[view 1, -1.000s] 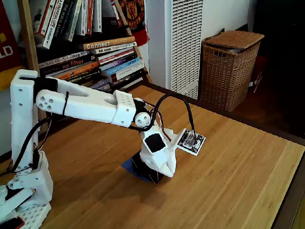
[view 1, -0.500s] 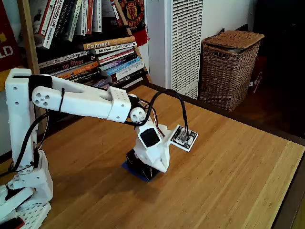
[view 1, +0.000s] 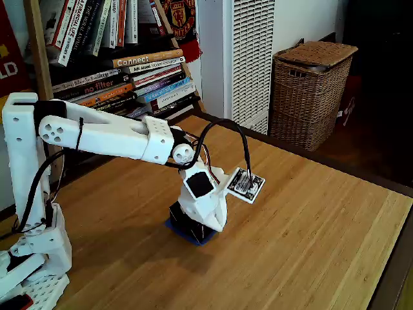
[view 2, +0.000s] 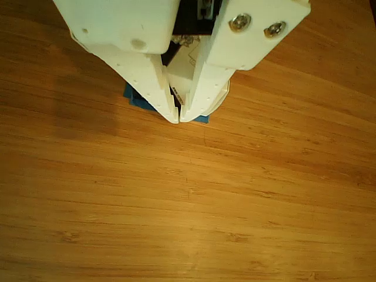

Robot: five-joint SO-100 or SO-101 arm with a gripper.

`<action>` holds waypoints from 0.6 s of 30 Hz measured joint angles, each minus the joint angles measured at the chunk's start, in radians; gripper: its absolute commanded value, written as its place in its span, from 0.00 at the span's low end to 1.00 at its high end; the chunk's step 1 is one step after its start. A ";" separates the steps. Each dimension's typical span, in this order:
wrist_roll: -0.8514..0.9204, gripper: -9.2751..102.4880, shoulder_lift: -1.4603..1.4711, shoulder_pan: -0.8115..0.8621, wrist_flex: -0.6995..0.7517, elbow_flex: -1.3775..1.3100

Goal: Push the box on top of the target

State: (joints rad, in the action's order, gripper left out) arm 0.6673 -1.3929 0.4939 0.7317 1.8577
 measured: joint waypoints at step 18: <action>0.224 0.08 -0.207 0.043 0.353 -0.172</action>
State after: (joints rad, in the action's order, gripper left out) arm 0.8912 -1.5999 0.5369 1.0845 1.6858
